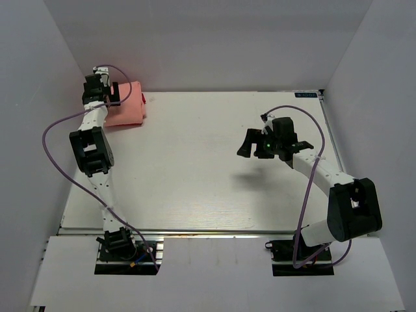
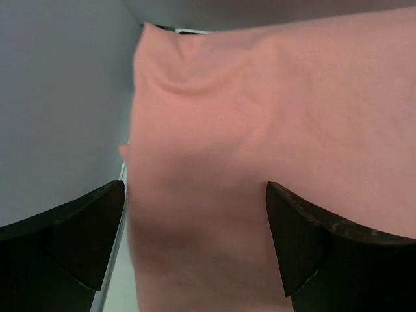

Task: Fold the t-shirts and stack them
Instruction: Put the neatly folded tshirt into the corner of the board with the left arm

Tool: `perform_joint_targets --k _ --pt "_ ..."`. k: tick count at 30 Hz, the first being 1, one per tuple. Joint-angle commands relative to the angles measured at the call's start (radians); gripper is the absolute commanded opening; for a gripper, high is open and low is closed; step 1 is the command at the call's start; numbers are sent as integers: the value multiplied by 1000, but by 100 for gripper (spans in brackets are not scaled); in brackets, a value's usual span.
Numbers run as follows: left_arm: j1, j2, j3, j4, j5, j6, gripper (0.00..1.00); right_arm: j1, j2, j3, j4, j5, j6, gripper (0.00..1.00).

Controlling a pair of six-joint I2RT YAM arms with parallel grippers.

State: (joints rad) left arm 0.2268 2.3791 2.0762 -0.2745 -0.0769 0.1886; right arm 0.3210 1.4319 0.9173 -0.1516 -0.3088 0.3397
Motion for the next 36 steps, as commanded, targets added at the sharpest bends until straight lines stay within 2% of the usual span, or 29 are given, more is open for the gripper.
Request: perform_joint_targets --k 1,10,13,16,18,21,24,28,29,30,31,32,36 --pt "0 -38 65 34 -129 -63 100 -2 1 38 21 -12 12 90" --pt "-20 -147 42 -31 -84 -98 100 1 -44 17 33 -18 15 90" --pt "-30 -198 13 -70 -14 -127 100 1 -80 -12 43 -15 15 90" --pt "-41 -279 -11 -158 123 -143 100 0 -143 -52 50 11 13 90" --pt "-75 -296 -25 -213 114 -143 100 0 -166 -79 55 20 6 90" --pt "-141 -401 -141 -212 114 -196 100 0 -220 -119 58 36 -4 90" --pt "-211 -561 -423 -108 137 -268 100 0 -266 -155 58 34 -19 90" --pt "-323 -740 -691 17 184 -368 100 -3 -333 -207 49 49 -27 90" --pt "-387 -770 -735 37 212 -368 100 -3 -344 -225 44 56 -25 90" --pt "-427 -819 -811 49 195 -394 100 -5 -379 -238 41 60 -25 90" --pt "-470 -843 -844 49 146 -405 100 -2 -390 -270 37 82 -22 90" --pt "-560 -865 -875 49 120 -405 100 -3 -402 -282 37 86 -18 90" --pt "-754 -969 -1034 40 -10 -464 100 -2 -505 -340 26 146 -13 90"
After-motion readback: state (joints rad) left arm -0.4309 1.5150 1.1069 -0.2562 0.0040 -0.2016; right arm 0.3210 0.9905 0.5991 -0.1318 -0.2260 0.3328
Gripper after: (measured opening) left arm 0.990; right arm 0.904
